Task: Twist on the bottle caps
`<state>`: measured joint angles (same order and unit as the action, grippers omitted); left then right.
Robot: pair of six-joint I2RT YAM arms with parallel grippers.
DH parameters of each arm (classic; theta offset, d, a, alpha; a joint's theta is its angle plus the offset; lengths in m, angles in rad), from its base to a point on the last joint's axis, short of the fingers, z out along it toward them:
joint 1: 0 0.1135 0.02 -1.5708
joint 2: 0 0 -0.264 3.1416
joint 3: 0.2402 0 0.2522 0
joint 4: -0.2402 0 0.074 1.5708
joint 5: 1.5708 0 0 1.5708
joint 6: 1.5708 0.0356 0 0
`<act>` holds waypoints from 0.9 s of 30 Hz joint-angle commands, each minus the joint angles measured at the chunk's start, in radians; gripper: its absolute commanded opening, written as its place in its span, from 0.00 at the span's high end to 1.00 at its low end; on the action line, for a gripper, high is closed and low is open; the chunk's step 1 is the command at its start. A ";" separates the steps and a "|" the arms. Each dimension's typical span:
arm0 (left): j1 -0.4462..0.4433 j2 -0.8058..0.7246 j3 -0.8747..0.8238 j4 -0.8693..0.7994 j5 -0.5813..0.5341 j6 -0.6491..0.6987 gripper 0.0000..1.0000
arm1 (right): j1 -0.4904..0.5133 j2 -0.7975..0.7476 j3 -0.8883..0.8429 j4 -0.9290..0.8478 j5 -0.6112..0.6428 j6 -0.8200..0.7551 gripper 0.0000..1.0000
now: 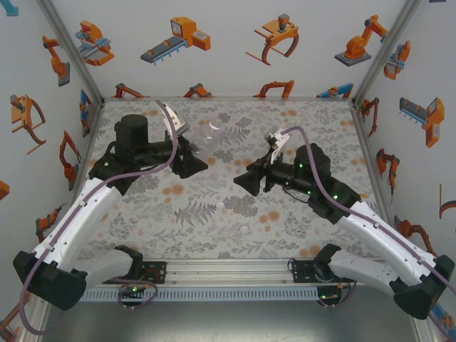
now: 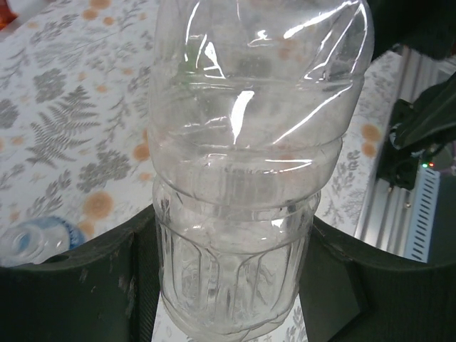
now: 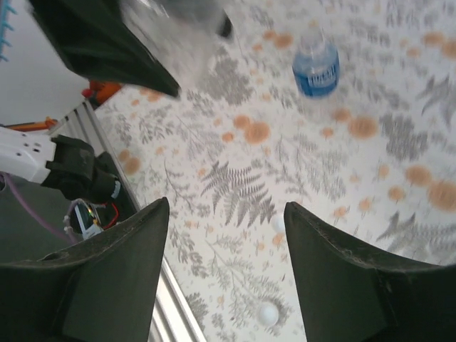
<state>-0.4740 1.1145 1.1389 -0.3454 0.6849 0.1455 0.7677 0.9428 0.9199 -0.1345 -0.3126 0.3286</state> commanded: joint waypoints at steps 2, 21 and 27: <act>0.026 -0.023 0.031 -0.128 -0.073 0.095 1.00 | 0.060 0.024 -0.054 -0.089 0.189 0.139 0.41; 0.032 -0.116 -0.195 0.030 -0.208 0.176 1.00 | 0.213 0.371 -0.148 -0.260 0.434 0.486 0.57; 0.033 -0.106 -0.190 0.022 -0.207 0.166 1.00 | 0.220 0.457 -0.151 -0.247 0.422 0.508 0.45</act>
<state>-0.4442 1.0111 0.9356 -0.3435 0.4786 0.3004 0.9791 1.3746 0.7841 -0.3637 0.0990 0.8009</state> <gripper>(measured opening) 0.589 0.541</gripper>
